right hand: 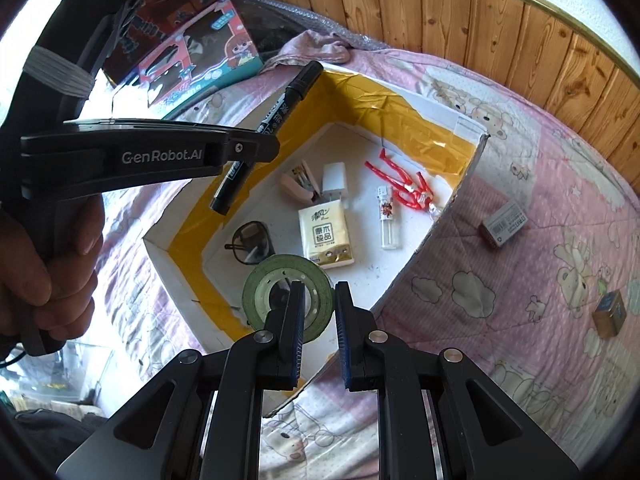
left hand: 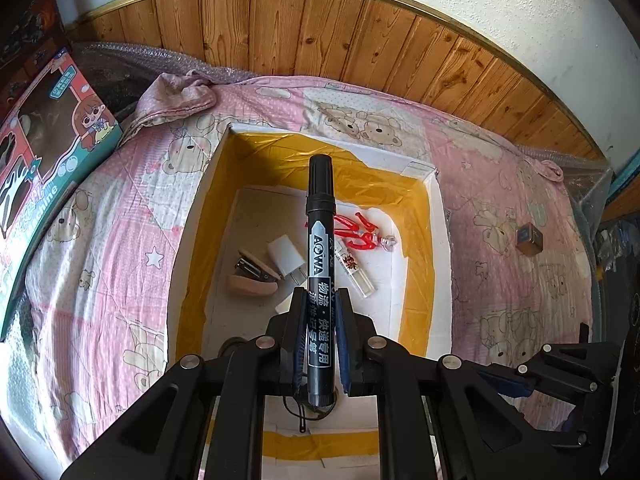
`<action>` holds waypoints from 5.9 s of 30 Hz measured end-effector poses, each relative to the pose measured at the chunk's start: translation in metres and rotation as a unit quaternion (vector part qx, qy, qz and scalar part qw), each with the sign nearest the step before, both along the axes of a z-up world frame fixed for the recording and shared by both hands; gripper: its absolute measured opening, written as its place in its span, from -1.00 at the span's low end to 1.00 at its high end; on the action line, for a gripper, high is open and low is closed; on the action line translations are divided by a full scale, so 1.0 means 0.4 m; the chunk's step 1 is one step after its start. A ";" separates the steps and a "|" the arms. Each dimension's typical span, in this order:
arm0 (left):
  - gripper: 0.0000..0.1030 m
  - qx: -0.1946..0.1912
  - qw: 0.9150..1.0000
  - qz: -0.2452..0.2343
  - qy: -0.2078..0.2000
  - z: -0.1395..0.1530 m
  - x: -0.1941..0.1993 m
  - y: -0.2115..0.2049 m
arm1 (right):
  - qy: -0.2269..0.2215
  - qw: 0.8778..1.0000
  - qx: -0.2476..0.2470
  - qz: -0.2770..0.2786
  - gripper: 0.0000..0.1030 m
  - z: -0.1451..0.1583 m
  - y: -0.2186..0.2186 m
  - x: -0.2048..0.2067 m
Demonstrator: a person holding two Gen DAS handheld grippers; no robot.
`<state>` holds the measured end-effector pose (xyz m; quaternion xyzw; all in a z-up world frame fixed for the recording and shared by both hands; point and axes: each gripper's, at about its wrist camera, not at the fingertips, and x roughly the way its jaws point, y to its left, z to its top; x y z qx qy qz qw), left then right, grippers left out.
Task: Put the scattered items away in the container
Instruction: 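Lower the black marker into the box with the left tool while the right tool holds the tape above it, then open the right tool to drop the green tape roll while the left tool withdraws, then move both tools away from the box toward the small boxes on the quilt, then grasp the red-and-white staple box with the left tool while the right tool grasps the gold cube, then lift the staple box and gold cube and carry both over the white box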
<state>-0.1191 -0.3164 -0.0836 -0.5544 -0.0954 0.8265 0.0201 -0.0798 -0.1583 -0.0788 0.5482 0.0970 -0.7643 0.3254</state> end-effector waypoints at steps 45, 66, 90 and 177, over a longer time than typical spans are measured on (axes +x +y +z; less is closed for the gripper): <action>-0.73 -0.139 0.963 -0.184 -0.138 -0.236 -0.282 -0.045 | 0.093 0.966 0.135 0.198 -0.70 -0.065 -0.145 0.051; -0.14 -0.050 0.988 -0.105 -0.104 -0.116 -0.105 -0.085 | -0.063 0.997 -0.050 -0.006 -0.67 -0.056 0.087 0.013; -0.14 0.022 0.996 -0.078 -0.036 0.031 0.214 0.092 | -0.074 0.988 -0.124 -0.047 -0.63 -0.004 0.157 0.142; -0.70 0.055 0.990 -0.107 -0.072 -0.361 -0.357 0.548 | -0.003 0.841 -0.032 -0.540 -0.08 -0.287 0.999 -0.377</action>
